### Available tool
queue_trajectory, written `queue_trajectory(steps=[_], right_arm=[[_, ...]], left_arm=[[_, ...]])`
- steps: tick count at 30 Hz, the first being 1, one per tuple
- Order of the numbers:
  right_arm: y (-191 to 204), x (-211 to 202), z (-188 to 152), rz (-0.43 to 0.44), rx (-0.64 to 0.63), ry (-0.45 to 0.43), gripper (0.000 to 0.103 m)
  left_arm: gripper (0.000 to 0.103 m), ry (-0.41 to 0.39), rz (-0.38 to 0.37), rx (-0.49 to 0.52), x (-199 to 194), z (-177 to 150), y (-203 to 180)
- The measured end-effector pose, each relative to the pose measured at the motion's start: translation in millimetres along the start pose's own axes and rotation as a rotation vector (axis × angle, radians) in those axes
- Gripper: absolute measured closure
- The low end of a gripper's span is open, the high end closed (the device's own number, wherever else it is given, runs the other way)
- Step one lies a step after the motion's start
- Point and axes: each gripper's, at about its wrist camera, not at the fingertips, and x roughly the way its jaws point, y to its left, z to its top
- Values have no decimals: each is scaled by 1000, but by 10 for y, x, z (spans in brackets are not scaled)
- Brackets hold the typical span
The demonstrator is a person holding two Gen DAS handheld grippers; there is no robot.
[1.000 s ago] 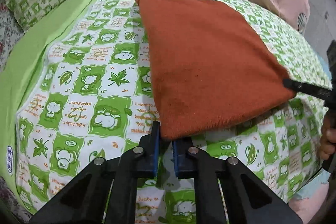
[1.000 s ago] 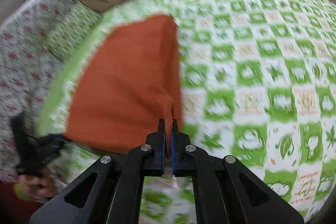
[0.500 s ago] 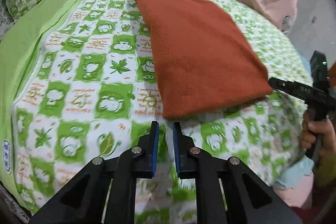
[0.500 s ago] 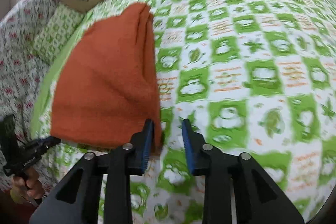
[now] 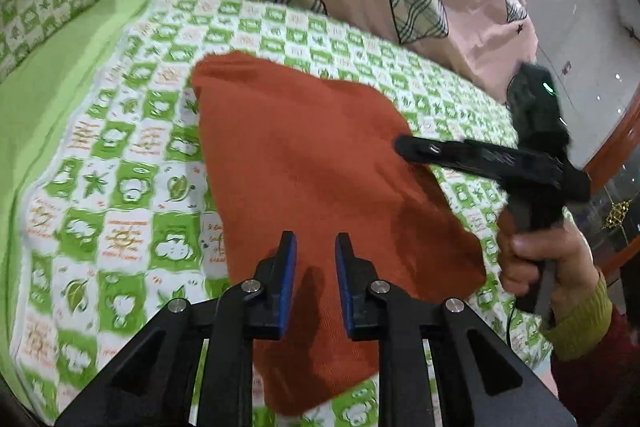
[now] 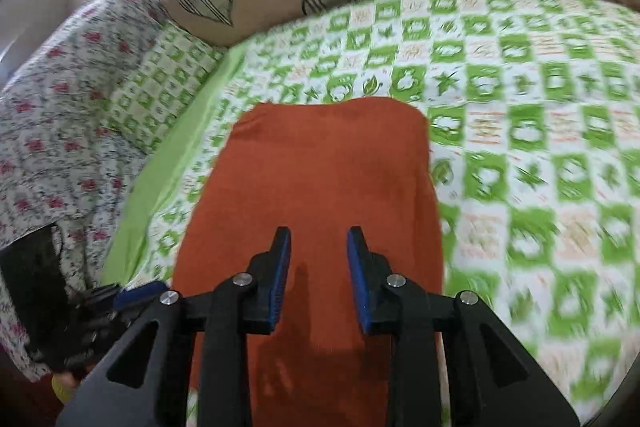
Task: Fold small clothes
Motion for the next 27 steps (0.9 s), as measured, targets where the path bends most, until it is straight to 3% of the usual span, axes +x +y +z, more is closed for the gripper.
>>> queue_trajectory(steps=[2, 3, 4, 8, 13, 18, 20, 23, 27], right_arm=[[-82, 149, 71, -58, -12, 18, 75], [-176, 231, 115, -113, -13, 11, 83], [-265, 274, 146, -117, -3, 11, 103], [-525, 320, 200, -67, 80, 4, 103], [-305, 77, 126, -100, 36, -8, 99], [10, -297, -340, -43, -57, 15, 99], [47, -379, -618, -67, -81, 40, 99], [-70, -324, -901, -169, -75, 77, 102], [-332, -330, -996, -121, 29, 14, 103]], left_arm=[[85, 47, 32, 7, 152, -51, 64], [87, 66, 42, 12, 220, -95, 94], [87, 67, 52, 19, 251, -124, 115], [88, 58, 58, 23, 250, -149, 112], [79, 48, 23, -2, 36, -175, 51], [76, 51, 4, 17, -158, -401, -37], [76, 68, 14, 18, -133, -513, -16], [77, 103, 23, 17, -6, -639, 40], [78, 82, 81, 73, 59, -668, -71]])
